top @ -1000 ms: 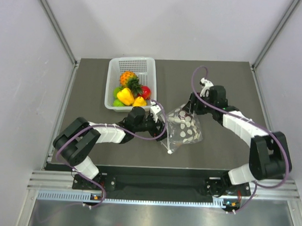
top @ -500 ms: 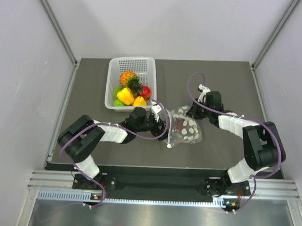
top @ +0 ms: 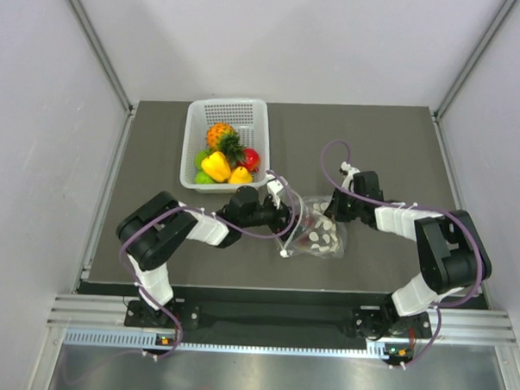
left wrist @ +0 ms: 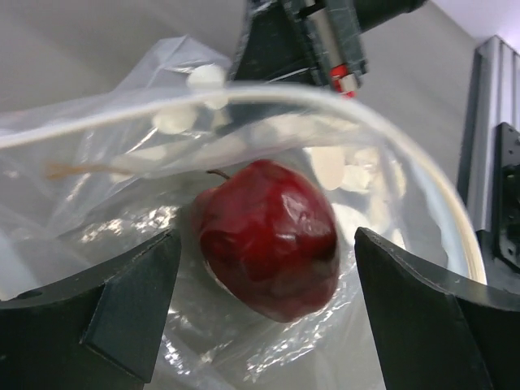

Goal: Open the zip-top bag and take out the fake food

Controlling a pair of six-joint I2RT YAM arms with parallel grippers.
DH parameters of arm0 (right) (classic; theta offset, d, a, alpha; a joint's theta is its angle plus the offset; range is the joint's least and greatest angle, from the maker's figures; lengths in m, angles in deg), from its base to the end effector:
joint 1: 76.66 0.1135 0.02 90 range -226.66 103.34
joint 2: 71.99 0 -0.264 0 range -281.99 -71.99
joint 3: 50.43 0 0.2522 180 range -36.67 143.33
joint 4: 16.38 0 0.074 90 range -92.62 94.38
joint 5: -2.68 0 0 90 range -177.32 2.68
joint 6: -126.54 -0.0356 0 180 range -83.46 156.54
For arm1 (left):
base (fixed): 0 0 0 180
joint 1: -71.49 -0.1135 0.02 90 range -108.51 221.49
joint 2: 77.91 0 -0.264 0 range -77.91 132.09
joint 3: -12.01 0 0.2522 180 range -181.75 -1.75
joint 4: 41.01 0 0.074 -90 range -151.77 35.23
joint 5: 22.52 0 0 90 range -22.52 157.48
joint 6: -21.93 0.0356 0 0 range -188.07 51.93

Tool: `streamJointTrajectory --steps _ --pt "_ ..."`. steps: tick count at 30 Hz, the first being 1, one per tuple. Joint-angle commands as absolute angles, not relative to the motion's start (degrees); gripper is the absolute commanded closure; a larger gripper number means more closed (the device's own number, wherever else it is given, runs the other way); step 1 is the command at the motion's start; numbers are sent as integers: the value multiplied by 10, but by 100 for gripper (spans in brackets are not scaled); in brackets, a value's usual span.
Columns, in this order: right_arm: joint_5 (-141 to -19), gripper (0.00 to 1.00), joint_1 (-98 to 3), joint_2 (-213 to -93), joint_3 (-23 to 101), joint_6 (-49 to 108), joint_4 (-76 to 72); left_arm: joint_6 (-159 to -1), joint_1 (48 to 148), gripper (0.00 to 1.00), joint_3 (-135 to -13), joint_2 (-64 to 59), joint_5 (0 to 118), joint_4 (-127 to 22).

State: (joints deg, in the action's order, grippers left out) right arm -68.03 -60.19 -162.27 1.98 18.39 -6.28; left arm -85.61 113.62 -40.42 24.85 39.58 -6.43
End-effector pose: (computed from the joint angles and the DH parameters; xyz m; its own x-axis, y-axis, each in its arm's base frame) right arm 0.2771 0.0942 0.1428 -0.8263 0.0623 -0.5598 -0.2339 0.8661 0.4417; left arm 0.2416 -0.2410 0.1482 -0.4713 0.0671 -0.8794 0.8231 0.3918 -0.4112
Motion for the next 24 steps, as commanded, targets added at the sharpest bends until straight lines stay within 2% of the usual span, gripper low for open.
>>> streamJointTrajectory --steps 1,16,18,20,21,22,24 --pt "-683 100 -594 -1624 23 187 -75 -874 1153 8 -419 256 372 1" --pt "-677 100 -583 -1628 13 179 -89 -885 1182 8 -470 318 379 -14" --pt "-676 100 -582 -1628 11 176 -91 -881 1189 16 -480 322 386 -35" --pt "-674 100 -580 -1627 9 173 -95 -872 1192 29 -486 327 391 -51" --pt "-673 100 -581 -1626 8 173 -95 -870 1193 42 -489 326 392 -66" --pt "-674 100 -581 -1623 7 173 -94 -867 1193 50 -489 326 394 -72" --pt "-674 100 -581 -1620 6 174 -91 -859 1193 60 -485 319 402 -87"
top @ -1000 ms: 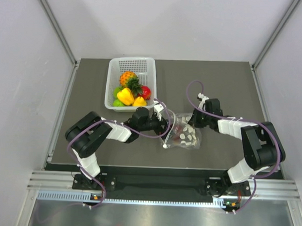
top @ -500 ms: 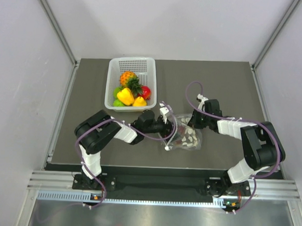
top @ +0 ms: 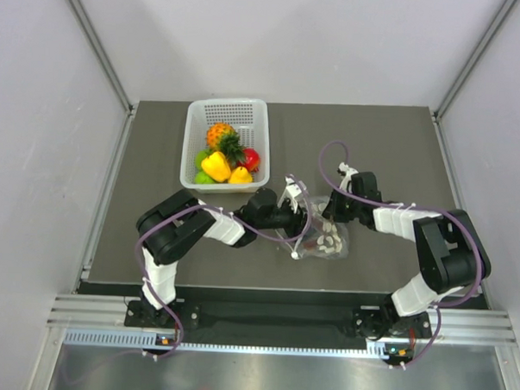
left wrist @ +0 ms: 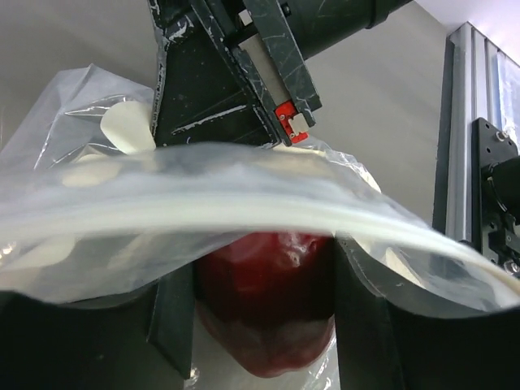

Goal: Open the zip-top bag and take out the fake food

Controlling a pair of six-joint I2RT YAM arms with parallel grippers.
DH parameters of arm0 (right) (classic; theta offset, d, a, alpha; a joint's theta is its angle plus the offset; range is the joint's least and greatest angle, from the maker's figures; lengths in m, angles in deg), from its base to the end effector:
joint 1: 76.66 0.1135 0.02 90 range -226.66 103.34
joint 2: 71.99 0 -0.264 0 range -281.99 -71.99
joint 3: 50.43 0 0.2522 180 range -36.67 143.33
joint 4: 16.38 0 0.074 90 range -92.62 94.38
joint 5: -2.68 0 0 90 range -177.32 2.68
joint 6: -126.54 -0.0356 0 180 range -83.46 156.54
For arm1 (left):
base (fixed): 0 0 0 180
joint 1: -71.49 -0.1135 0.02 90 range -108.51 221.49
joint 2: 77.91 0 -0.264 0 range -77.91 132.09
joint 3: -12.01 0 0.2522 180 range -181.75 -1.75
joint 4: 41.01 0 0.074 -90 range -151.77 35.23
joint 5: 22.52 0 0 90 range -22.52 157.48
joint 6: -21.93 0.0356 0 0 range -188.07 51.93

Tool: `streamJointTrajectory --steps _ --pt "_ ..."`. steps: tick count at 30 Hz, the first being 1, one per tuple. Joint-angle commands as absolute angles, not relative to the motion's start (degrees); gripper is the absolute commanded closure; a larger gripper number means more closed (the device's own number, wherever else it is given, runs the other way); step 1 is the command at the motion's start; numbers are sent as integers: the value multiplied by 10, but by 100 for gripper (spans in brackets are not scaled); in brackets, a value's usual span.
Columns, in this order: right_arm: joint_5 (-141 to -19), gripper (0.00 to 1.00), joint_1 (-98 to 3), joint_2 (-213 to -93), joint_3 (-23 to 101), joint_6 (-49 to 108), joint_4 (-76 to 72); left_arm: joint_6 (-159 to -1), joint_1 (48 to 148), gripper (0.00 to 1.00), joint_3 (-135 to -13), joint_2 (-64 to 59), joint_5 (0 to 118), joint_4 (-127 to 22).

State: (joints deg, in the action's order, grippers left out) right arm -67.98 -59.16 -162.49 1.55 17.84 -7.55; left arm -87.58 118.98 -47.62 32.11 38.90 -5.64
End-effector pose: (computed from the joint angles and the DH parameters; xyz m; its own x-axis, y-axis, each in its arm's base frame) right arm 0.2754 0.0992 0.1413 -0.8240 0.0574 -0.5637 -0.2466 0.8594 0.4479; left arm 0.2394 -0.2863 0.1400 -0.4855 0.0956 -0.8690 0.8460 0.3021 -0.4394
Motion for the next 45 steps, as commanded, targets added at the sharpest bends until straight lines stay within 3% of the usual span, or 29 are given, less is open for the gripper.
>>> streamJointTrajectory --steps 1,7,18,28,34,41,43,45 --pt "-675 100 -580 -1615 6 175 -89 -850 1193 61 -480 314 406 -102" --pt "-698 100 -589 -1580 4 183 -68 -799 1192 67 -451 228 468 -208" --pt "-723 100 -600 -1541 0 192 -36 -778 1191 67 -381 76 553 -330" --pt "-745 100 -616 -1508 9 204 2 -755 1169 67 -401 -112 623 -453" --pt "-763 100 -625 -1490 16 213 26 -739 1103 65 -450 -156 631 -510" --pt "-791 100 -637 -1459 26 227 58 -760 941 64 -518 -136 617 -524" --pt "-792 97 -638 -1453 29 228 63 -753 926 64 -549 -109 639 -527" --pt "-794 82 -638 -1447 31 230 70 -749 910 64 -584 -86 669 -527"
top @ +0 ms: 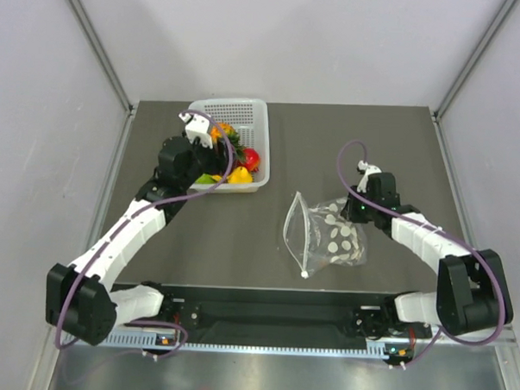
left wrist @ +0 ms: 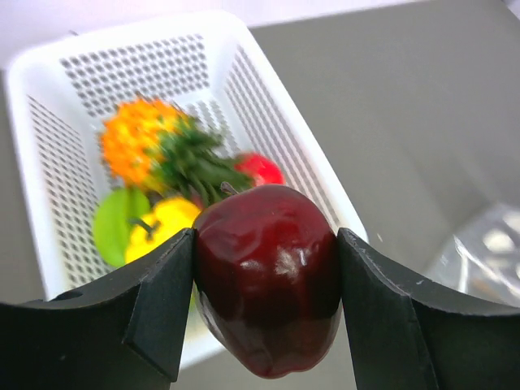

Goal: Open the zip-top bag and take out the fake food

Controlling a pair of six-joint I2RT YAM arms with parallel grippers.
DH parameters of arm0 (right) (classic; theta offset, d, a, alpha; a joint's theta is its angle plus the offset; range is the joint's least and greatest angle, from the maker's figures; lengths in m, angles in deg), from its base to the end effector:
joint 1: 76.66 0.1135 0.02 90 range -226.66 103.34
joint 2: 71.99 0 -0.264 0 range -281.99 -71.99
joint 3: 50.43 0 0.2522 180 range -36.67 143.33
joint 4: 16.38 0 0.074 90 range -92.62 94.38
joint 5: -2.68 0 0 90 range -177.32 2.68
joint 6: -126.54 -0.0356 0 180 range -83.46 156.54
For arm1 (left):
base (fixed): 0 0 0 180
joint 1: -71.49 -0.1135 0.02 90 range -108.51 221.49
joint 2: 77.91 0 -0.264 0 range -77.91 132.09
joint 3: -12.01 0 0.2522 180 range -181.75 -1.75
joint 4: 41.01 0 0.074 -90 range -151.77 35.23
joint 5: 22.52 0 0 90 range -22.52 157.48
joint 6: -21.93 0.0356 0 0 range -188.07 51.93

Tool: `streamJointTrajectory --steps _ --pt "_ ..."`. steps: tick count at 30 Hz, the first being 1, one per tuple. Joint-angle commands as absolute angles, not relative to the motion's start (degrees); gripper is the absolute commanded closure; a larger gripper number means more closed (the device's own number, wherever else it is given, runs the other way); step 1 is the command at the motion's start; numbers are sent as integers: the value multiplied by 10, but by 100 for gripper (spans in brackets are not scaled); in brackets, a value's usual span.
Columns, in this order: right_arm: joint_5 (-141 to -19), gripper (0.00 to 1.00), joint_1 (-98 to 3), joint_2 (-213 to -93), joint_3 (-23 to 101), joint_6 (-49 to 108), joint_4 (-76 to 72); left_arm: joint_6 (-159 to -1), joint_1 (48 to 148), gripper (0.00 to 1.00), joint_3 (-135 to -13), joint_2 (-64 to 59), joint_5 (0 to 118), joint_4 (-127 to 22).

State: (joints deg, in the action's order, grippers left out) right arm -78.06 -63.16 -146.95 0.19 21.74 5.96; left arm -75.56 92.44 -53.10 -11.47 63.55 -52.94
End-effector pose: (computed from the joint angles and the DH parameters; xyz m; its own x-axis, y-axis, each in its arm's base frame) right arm 0.2477 0.0654 0.1851 -0.7702 0.0744 -0.6334 -0.1458 0.9463 0.2884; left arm 0.2543 -0.1000 0.3245 -0.2670 -0.0370 -0.9630 0.3875 0.9108 -0.1425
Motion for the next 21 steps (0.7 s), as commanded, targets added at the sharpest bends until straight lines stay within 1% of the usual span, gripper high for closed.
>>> streamJointTrajectory --steps 1,2,3,4,5,7,8,10,11,13,14,18,21 --pt "-795 72 -639 -1444 32 229 73 -752 903 64 -597 -63 669 -527" --pt "-795 55 -639 -1442 33 230 76 -754 890 64 -615 -52 685 -521" --pt "-796 48 -640 -1439 34 230 78 -758 885 64 -624 -42 688 -513" --pt "-798 44 -640 -1435 35 234 80 -761 879 64 -633 -20 693 -501" --pt "-799 34 -640 -1429 36 234 85 -762 871 64 -654 -9 697 -496" --pt "-805 29 -639 -1422 37 237 92 -762 868 64 -671 23 693 -484" --pt "-812 24 -640 -1417 36 239 93 -761 868 64 -685 33 688 -464" --pt "-819 22 -641 -1411 37 242 102 -761 868 64 -689 65 677 -411" --pt "-820 15 -642 -1406 37 243 105 -762 868 64 -698 75 677 -398" --pt "-817 13 -642 -1399 37 244 111 -763 868 63 -711 112 657 -382" --pt "-816 1 -642 -1389 37 244 114 -766 868 62 -723 124 652 -363" --pt "-813 0 -642 -1351 39 243 132 -769 869 61 -757 186 636 -334" --pt "-810 0 -641 -1319 48 243 156 -772 870 60 -789 234 646 -310"
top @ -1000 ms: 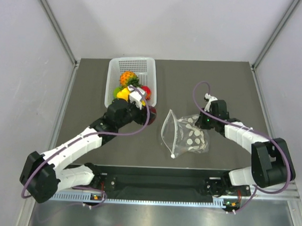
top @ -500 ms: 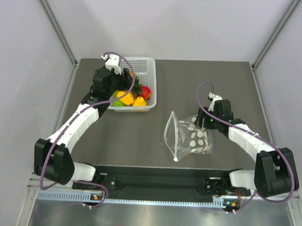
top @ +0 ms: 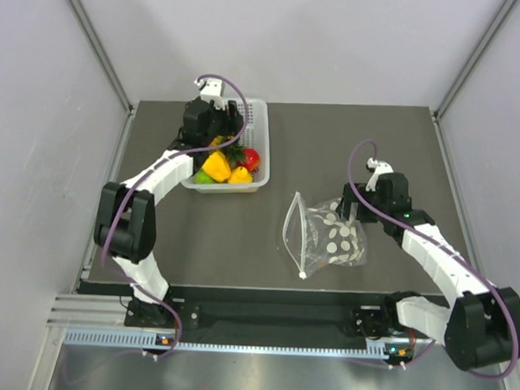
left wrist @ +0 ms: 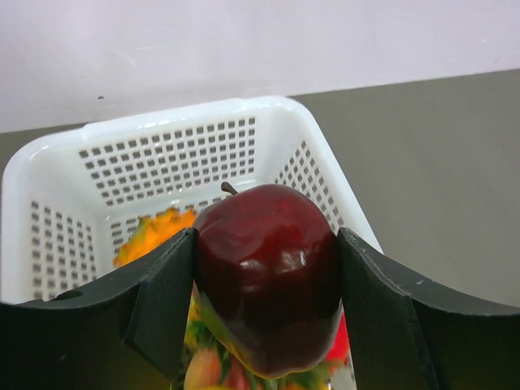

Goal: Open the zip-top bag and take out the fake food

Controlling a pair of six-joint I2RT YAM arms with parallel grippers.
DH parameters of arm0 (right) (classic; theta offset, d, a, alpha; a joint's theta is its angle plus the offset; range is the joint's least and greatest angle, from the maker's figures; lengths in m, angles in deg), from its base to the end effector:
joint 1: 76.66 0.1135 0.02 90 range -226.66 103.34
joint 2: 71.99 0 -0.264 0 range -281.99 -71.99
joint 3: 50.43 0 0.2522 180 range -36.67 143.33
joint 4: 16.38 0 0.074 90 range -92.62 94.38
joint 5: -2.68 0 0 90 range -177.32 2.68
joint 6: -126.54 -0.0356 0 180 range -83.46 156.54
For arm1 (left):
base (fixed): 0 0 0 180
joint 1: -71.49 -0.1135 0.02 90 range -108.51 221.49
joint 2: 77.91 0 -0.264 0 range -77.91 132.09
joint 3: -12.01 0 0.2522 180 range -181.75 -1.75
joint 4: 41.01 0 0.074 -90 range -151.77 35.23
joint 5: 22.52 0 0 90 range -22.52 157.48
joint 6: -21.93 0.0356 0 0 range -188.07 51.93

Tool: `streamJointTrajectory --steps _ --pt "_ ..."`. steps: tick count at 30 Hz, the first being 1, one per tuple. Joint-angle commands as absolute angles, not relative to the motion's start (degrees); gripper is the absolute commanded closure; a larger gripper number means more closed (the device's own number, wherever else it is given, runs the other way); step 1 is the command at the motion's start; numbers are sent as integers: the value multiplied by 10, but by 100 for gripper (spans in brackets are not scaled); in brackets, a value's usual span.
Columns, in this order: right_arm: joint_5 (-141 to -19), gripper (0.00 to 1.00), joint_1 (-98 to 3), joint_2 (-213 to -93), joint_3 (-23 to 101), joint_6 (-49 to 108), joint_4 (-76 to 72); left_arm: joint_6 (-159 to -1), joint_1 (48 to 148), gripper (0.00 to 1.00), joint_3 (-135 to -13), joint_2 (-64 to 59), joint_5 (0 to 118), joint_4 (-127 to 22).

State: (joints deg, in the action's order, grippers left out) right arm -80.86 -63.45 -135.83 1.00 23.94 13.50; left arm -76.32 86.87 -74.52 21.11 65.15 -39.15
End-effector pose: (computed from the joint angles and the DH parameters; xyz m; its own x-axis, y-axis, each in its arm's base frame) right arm 0.2238 0.0566 0.2227 -0.7065 0.0568 -0.7054 -0.1578 0.9590 0.2353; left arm 0.4001 -0.1115 0.2995 -0.2196 -0.0883 -0.9716 0.2749 0.9500 -0.1485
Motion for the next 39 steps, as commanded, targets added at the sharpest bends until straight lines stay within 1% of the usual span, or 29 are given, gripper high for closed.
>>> streamJointTrajectory --steps 1,4,5,6,10,11,12,13,14,20,23,30,33,39 --pt "-807 0 -642 -1310 52 243 161 -773 875 60 -795 253 649 -300" --pt "-799 0 -641 -1275 55 242 178 -761 888 60 -824 298 659 -277" --pt "-799 0 -642 -1261 57 242 186 -754 891 59 -850 312 661 -280" --pt "-799 1 -642 -1256 57 242 191 -752 893 57 -865 339 666 -282" --pt "-806 0 -642 -1233 63 246 218 -752 894 35 -952 408 670 -338" --pt "-808 0 -641 -1225 63 247 222 -751 895 30 -975 419 688 -359" --pt "-811 0 -642 -1221 63 251 230 -752 895 20 -982 431 699 -364" --pt "-816 0 -642 -1217 63 251 235 -752 895 13 -985 434 704 -367" --pt "-817 0 -641 -1212 62 252 237 -754 895 1 -982 436 707 -366" --pt "-813 0 -641 -1214 63 251 237 -753 895 1 -941 408 731 -358" --pt "-814 0 -642 -1210 61 250 231 -748 895 1 -919 375 732 -382" --pt "-836 0 -641 -1188 56 247 200 -765 895 1 -818 227 704 -441" --pt "-848 0 -642 -1186 63 246 187 -789 893 1 -781 164 712 -486" --pt "-857 0 -642 -1193 87 250 177 -821 894 1 -767 64 722 -629"
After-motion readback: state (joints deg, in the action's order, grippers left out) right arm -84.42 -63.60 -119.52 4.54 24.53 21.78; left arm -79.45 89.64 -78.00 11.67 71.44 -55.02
